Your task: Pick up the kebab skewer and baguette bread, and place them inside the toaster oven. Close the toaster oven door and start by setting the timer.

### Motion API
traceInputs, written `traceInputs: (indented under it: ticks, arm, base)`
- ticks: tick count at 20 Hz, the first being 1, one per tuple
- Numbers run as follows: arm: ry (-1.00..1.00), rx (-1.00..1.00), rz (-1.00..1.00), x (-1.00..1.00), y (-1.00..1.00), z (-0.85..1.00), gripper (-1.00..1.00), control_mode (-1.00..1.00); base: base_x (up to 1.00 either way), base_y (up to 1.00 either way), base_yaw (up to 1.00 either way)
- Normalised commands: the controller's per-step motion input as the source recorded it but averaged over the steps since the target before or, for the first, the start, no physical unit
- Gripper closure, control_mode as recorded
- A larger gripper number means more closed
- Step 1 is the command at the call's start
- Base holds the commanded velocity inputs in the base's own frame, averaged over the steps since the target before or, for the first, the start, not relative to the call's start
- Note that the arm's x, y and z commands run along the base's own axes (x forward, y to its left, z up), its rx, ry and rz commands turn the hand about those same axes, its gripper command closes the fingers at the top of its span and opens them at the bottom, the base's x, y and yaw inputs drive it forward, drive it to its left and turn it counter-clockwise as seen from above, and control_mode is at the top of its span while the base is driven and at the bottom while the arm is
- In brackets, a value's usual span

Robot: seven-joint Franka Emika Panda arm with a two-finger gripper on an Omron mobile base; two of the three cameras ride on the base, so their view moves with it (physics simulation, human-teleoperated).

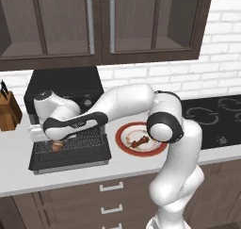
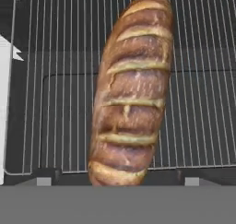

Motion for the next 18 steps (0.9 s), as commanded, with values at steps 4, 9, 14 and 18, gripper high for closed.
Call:
traceInputs:
  ticks: [4, 9, 14, 18]
  arm:
    - [-0.1, 0.0, 0.03, -0.67, 0.0, 0.71, -1.0, -1.0]
    - [0.0, 0.02, 0.0, -0.93, -0.63, 0.46, -1.0, -1.0]
    - [0.0, 0.02, 0.0, -0.78, -0.92, 0.2, -1.0, -1.0]
    - [0.0, 0.0, 0.0, -0.42, -0.99, 0.11, -1.0, -1.0]
  base:
    - [0.0, 0.0, 0.0]
    - [0.0, 0.0, 0.0]
    - [0.0, 0.0, 0.0]
    - [0.0, 0.0, 0.0]
